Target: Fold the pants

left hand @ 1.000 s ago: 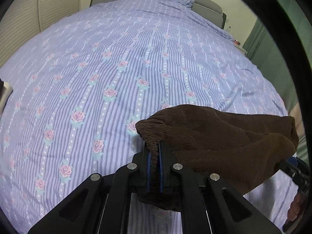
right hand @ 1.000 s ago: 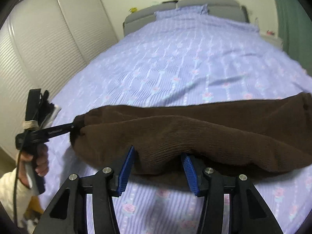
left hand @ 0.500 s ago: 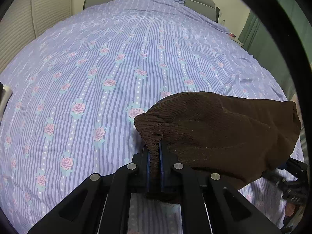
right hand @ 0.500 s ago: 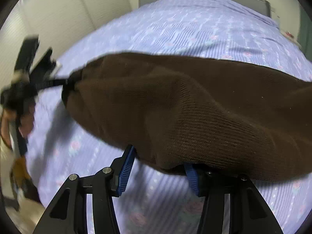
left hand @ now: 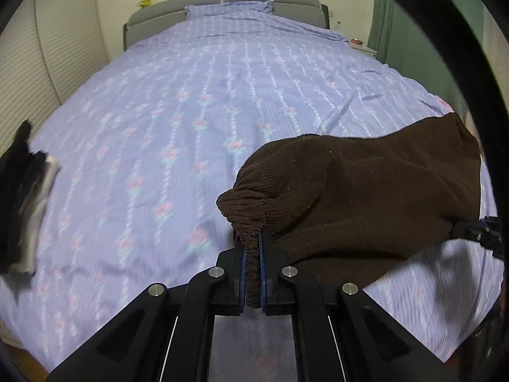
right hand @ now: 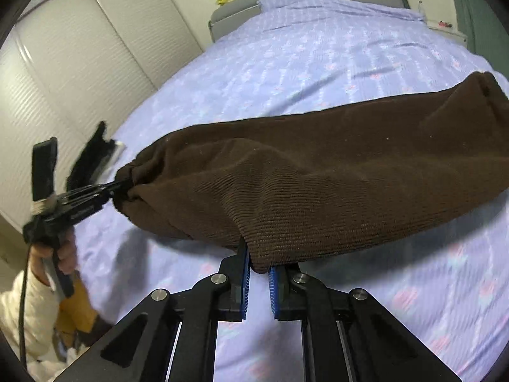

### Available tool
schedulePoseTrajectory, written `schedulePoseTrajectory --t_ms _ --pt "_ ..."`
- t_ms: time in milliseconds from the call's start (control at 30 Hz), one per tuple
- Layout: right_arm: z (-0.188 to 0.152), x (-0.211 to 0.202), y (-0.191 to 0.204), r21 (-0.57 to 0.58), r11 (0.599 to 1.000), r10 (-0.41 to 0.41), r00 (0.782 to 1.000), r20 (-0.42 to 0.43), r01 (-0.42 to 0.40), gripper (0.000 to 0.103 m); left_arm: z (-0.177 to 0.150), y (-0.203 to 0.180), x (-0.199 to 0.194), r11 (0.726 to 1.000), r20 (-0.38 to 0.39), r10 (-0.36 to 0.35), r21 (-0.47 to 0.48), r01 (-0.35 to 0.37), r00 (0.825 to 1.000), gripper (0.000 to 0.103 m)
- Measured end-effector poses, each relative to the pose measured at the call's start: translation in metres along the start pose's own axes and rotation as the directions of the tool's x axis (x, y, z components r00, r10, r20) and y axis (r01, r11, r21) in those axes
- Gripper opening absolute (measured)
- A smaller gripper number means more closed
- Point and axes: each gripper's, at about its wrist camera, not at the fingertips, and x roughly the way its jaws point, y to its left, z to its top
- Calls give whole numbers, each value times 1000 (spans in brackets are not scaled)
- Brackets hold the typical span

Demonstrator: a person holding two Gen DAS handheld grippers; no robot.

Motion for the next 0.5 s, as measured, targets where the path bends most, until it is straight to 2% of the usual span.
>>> schedulePoseTrajectory --t_ms 133,233,367,433,500 --pt "-21 5 30 -55 998 7 999 -38 -9 12 -26 22 -11 999 -34 35 8 -35 999 8" --pt "-33 17 44 -52 999 -8 998 -58 5 12 -44 39 -5 999 -88 9 -42 -13 996 9" --pt "-39 18 38 -12 999 -33 998 -47 32 12 -56 45 4 996 -85 -11 -89 4 996 10" --pt "-38 15 37 -3 999 -54 998 -31 54 12 -57 45 7 994 -76 -18 -108 10 997 15" --pt "-39 11 41 -14 996 -87 996 -14 87 12 -58 50 10 990 -71 -39 -138 29 997 24"
